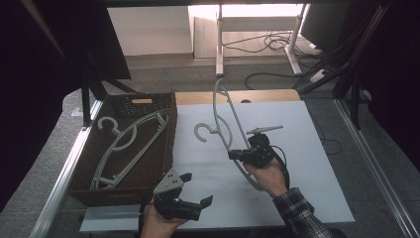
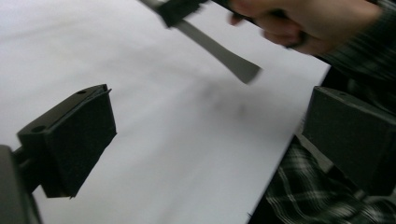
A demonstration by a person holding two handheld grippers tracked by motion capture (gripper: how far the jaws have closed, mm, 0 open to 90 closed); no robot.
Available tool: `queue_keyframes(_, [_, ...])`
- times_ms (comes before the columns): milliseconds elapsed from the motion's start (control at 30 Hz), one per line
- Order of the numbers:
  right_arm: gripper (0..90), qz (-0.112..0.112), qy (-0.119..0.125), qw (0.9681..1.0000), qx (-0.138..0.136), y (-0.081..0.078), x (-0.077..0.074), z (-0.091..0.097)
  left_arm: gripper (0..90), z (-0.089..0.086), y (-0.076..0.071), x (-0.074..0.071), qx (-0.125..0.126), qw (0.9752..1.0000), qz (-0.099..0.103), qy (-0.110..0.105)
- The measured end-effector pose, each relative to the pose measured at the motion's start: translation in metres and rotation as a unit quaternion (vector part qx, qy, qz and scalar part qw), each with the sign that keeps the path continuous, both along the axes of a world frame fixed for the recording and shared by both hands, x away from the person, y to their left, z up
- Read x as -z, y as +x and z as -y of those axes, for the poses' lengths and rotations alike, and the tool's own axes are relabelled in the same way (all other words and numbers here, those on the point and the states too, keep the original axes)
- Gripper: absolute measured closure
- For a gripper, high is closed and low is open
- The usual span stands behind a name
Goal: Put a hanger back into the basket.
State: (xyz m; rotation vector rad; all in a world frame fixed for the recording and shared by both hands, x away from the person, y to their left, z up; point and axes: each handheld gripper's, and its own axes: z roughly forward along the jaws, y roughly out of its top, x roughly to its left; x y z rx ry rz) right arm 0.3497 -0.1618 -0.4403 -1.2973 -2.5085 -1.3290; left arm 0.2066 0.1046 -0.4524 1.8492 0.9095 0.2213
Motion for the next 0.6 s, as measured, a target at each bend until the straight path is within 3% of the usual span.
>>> queue_keyframes(267, [82.3, 0.026, 0.046, 0.9985, 0.013, -0.036, -0.008, 0.003, 13.8, -0.006, 0.022, -0.011, -0.049, 0.9980, -0.024, -0.031])
queue_keyframes(600, [82.3, 0.054, 0.074, 0.9957, 0.013, -0.064, -0.011, -0.010, 28.9, 0.002, 0.049, -0.024, -0.059, 0.9949, -0.030, -0.076])
